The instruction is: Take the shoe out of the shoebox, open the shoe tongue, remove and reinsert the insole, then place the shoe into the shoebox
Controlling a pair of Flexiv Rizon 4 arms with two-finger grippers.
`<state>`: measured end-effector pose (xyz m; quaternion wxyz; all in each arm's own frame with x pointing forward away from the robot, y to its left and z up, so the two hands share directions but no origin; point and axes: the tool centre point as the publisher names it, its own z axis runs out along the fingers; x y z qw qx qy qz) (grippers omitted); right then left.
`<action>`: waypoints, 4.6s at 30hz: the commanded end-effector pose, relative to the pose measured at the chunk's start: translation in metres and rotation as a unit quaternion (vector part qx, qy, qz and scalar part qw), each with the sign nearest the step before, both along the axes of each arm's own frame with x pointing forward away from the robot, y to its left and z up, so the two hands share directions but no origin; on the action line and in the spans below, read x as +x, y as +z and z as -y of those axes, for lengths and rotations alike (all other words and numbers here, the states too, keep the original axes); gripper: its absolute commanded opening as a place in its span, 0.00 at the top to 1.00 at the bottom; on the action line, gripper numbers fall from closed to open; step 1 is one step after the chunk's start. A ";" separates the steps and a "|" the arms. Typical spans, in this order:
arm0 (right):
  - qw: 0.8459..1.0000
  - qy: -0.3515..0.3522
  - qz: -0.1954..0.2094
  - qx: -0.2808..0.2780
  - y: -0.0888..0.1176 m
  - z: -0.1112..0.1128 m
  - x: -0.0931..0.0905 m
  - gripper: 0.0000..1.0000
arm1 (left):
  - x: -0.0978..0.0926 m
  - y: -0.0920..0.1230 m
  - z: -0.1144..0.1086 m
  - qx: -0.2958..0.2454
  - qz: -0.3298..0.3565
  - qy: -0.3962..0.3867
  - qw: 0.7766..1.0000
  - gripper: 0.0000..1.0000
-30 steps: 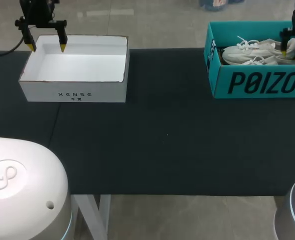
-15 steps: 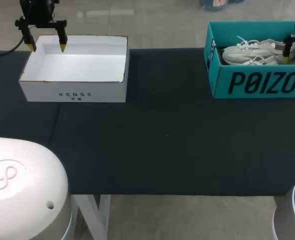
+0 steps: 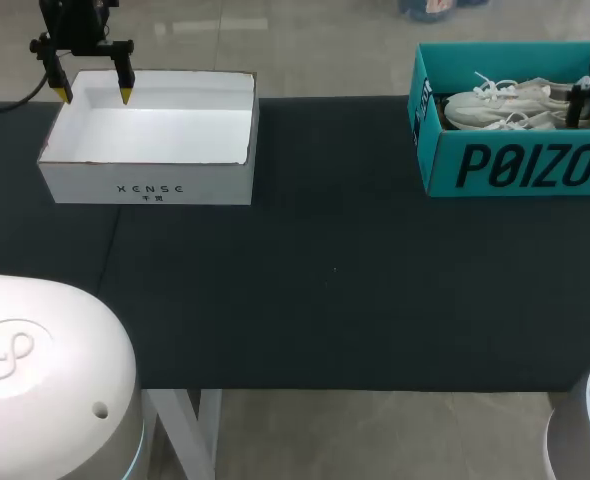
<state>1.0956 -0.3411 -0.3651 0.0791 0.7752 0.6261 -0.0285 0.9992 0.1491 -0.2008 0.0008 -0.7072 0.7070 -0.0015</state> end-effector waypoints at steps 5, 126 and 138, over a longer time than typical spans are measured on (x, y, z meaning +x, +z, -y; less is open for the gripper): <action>1.000 -0.003 -0.006 -0.009 -0.011 0.001 0.006 0.33 | 0.000 0.000 0.000 0.000 0.000 0.000 1.000 0.00; 0.987 0.128 0.071 -0.063 0.057 -0.287 -0.305 1.00 | 0.000 0.000 0.000 0.000 0.000 0.000 1.000 0.00; 0.988 0.116 0.080 -0.061 0.036 -0.345 -0.304 1.00 | 0.000 0.000 0.000 0.000 0.000 0.000 1.000 0.00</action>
